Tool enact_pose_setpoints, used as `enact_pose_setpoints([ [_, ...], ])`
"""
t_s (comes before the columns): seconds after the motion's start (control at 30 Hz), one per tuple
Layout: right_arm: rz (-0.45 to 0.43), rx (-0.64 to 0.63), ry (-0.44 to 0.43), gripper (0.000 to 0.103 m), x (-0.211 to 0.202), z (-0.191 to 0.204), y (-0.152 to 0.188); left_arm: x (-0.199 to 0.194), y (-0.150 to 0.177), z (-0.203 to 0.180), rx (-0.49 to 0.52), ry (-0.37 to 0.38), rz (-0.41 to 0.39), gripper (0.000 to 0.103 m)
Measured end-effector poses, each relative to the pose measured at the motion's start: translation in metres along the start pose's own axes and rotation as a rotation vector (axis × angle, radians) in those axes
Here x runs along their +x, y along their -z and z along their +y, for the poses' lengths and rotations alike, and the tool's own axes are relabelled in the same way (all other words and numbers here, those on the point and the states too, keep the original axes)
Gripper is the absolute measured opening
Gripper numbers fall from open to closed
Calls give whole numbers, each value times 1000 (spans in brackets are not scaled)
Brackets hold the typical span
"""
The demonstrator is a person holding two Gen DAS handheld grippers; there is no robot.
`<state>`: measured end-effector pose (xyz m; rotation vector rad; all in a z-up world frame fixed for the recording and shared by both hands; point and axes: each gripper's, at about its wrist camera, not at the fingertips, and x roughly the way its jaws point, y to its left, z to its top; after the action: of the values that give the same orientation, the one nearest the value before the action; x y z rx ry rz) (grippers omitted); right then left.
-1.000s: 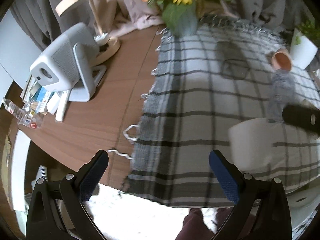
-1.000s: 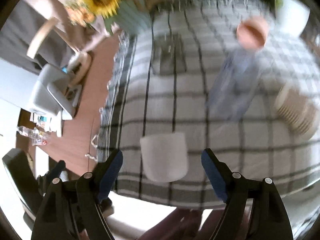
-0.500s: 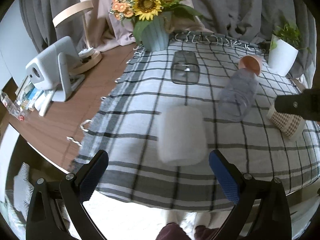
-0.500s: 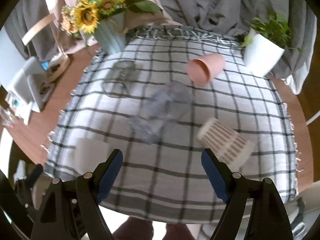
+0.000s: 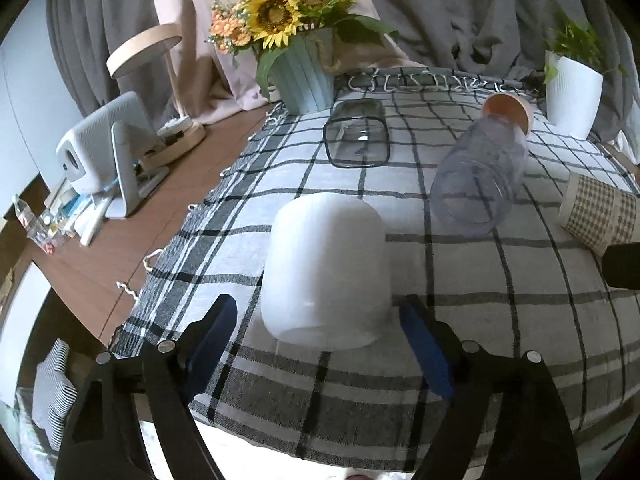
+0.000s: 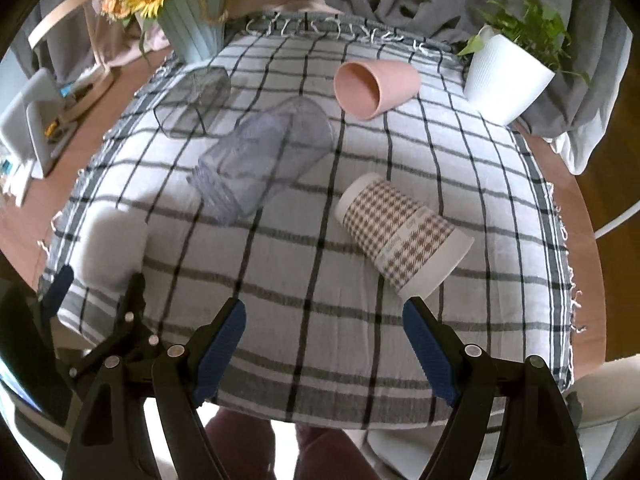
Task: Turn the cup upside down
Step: 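Lower the white cup rim-down onto the cloth and open the left gripper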
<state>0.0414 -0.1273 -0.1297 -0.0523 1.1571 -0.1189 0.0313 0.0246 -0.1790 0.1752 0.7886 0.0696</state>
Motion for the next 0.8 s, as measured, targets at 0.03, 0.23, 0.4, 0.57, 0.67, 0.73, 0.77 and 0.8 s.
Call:
enact_pose_setpoints([
  [0.03, 1, -3, -1, 81, 0, 0, 1, 0, 0, 0, 4, -4, -4, 81],
  [0.23, -1, -4, -1, 81, 2, 1, -2, 6, -2, -1, -3, 21, 12, 66],
  [0.4, 5, 0, -2, 81, 4, 1, -3, 5, -5, 1, -3, 45, 37, 66],
  [0.57, 7, 17, -16, 81, 4, 1, -6, 3, -13, 5, -1, 82, 82, 66],
  [0.67, 3, 31, -25, 81, 3, 1, -9, 1, -21, 10, -21, 116, 109, 66],
  [0.73, 5, 47, -34, 81, 3, 0, -12, 2, -28, 13, -28, 131, 140, 66],
  [0.77, 5, 54, -38, 81, 3, 0, -13, 4, -31, 15, -32, 137, 154, 66],
  [0.8, 5, 62, -41, 81, 3, -1, -14, 5, -35, 16, -38, 147, 167, 66],
])
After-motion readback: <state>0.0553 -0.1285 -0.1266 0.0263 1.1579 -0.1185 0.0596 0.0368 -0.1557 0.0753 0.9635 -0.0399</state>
